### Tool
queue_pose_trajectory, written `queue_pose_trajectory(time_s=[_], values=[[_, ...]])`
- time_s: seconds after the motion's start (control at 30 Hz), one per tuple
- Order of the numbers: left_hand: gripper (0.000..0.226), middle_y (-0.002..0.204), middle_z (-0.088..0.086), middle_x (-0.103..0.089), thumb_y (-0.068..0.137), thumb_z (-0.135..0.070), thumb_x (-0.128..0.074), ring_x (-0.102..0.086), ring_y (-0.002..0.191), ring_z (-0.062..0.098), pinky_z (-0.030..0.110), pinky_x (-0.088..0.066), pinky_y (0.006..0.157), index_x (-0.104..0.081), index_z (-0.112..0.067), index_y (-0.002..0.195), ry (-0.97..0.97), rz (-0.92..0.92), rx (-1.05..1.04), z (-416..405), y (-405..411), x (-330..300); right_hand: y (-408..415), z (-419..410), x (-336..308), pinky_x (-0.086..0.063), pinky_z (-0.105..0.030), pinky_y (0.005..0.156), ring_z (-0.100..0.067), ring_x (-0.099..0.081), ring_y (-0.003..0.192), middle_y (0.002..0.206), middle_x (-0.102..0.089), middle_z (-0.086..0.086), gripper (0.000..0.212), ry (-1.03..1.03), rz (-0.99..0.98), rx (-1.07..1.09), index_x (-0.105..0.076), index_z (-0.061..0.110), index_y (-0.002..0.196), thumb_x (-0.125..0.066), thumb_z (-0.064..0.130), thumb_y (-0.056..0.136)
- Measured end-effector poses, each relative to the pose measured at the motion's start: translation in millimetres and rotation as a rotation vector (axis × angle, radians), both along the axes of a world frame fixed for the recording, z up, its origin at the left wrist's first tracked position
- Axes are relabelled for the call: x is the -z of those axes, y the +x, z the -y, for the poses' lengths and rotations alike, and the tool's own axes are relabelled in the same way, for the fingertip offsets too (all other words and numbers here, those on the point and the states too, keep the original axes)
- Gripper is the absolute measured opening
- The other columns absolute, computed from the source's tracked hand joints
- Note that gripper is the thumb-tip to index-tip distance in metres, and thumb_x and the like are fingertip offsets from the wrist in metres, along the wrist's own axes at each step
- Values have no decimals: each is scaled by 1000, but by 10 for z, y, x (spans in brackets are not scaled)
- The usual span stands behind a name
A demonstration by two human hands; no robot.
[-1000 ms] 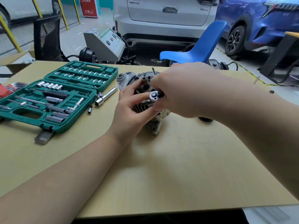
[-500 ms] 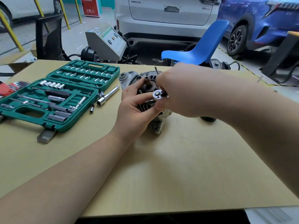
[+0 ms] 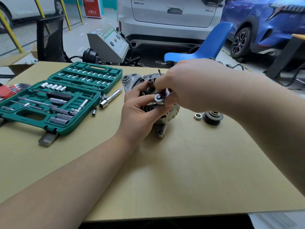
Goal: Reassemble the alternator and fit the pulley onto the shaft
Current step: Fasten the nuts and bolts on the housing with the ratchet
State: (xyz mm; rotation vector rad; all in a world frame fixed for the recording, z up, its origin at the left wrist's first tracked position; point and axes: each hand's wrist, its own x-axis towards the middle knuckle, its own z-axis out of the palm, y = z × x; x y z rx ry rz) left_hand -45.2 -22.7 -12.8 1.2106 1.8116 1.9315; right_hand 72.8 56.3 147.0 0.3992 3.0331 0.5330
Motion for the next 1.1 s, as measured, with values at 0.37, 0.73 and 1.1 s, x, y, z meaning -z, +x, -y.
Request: queue_pose_trajectory(time_s=[0.37, 0.73, 1.1], values=[[28, 151, -11, -58, 83, -32, -93, -43, 149, 9, 49, -41, 122, -87, -29, 110, -17, -29, -35, -3, -14, -7, -23, 38, 141, -25, -28, 47, -17, -48, 62, 72, -45, 4, 40, 18, -75, 61, -36, 29, 68, -66, 38, 94], [25, 150, -13, -57, 81, -33, -95, -42, 149, 4, 38, -40, 123, -85, -36, 104, -7, -46, -49, -4, 1, 1, 4, 38, 150, -29, -28, 48, -18, -50, 61, 70, -46, 1, 41, -14, -125, 80, -39, 23, 67, -60, 47, 93], [31, 150, -9, -61, 83, -29, -95, -46, 149, 13, 47, -42, 122, -86, -31, 113, -6, -90, -29, 5, -28, 10, -22, -51, 3, -42, -34, 55, -28, -59, 82, 79, -53, 4, 10, 7, 26, 8, -56, 31, 91, -66, 32, 93]])
